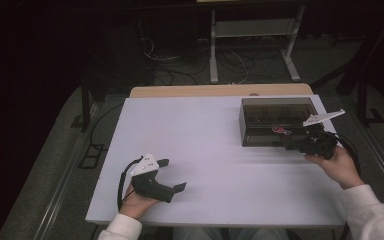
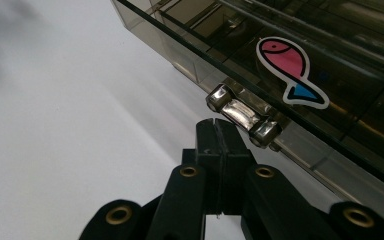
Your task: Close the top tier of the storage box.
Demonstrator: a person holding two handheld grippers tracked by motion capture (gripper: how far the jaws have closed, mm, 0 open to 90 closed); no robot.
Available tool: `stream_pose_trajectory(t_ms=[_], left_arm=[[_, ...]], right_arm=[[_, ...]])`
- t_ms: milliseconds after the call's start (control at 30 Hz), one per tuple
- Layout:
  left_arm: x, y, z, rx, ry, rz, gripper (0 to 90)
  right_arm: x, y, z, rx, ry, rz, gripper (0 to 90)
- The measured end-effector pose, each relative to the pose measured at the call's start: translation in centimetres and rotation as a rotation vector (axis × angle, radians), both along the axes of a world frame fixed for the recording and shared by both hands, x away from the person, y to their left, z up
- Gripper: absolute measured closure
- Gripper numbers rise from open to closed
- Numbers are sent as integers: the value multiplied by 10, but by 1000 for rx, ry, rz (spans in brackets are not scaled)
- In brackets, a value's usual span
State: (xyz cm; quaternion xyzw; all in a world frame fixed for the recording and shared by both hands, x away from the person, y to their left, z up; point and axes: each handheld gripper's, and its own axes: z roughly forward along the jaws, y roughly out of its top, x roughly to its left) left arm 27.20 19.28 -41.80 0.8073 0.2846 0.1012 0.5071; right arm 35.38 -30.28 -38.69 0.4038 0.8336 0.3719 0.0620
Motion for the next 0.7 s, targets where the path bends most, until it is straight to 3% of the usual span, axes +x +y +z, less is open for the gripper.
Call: stream_pose_trajectory(t_ms=[133,700], left_arm=[[0,0,0,1,0,-1,0],[0,0,0,2,0,0,0]], right_arm=[[2,-2,1,24,0,-9,892],[11,-5,-4,27,8,-41,892]])
